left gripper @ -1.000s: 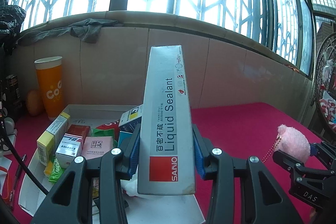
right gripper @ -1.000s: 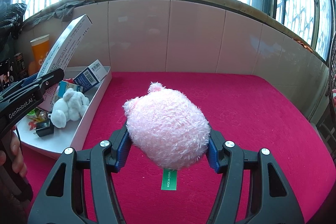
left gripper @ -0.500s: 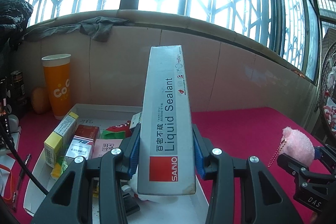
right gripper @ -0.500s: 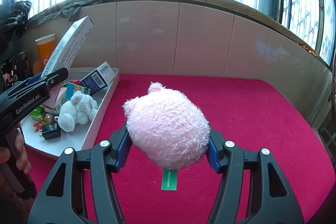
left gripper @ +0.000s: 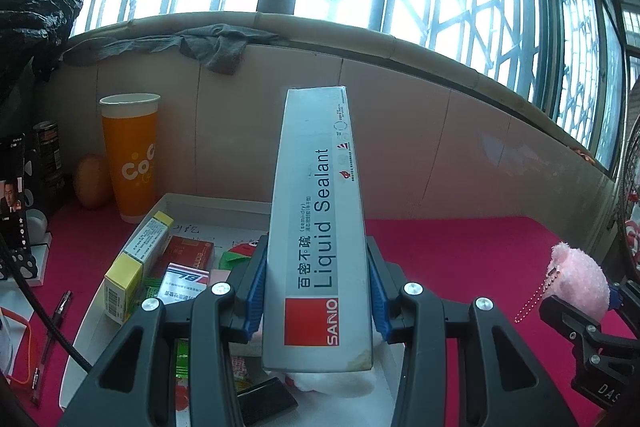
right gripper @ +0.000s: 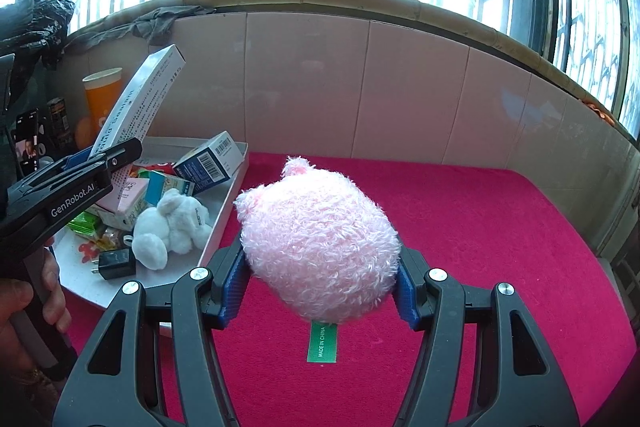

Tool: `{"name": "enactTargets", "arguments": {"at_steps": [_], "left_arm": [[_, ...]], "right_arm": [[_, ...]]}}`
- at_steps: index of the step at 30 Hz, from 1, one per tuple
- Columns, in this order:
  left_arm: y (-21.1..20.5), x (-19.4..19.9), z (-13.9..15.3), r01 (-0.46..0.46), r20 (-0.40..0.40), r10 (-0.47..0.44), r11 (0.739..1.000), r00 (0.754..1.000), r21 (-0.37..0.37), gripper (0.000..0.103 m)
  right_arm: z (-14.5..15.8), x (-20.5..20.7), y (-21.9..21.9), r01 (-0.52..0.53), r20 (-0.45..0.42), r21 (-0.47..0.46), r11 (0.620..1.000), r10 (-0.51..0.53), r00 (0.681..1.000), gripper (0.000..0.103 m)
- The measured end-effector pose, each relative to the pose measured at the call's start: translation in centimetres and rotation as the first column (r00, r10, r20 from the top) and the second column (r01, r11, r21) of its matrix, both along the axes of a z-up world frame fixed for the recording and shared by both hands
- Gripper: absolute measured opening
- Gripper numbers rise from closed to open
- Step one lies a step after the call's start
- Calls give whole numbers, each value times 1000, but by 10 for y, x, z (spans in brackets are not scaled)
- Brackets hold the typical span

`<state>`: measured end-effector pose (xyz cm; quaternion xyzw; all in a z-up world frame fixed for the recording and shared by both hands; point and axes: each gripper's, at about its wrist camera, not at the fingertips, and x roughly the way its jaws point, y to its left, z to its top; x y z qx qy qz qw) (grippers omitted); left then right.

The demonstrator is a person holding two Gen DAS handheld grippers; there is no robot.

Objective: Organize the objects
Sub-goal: 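Carry the sealant box with the left tool while the right tool carries the pink plush to the tray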

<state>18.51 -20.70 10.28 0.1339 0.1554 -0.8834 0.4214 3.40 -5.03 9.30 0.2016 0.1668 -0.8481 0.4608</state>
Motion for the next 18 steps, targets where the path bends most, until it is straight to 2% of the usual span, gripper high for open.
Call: {"name": "enactTargets", "arguments": {"at_steps": [18], "left_arm": [[-37,31,3,-97,-24,99,994,995,49,43]], "right_arm": [[12,20,-36,-85,4,-10,996,85,996,61]]}}
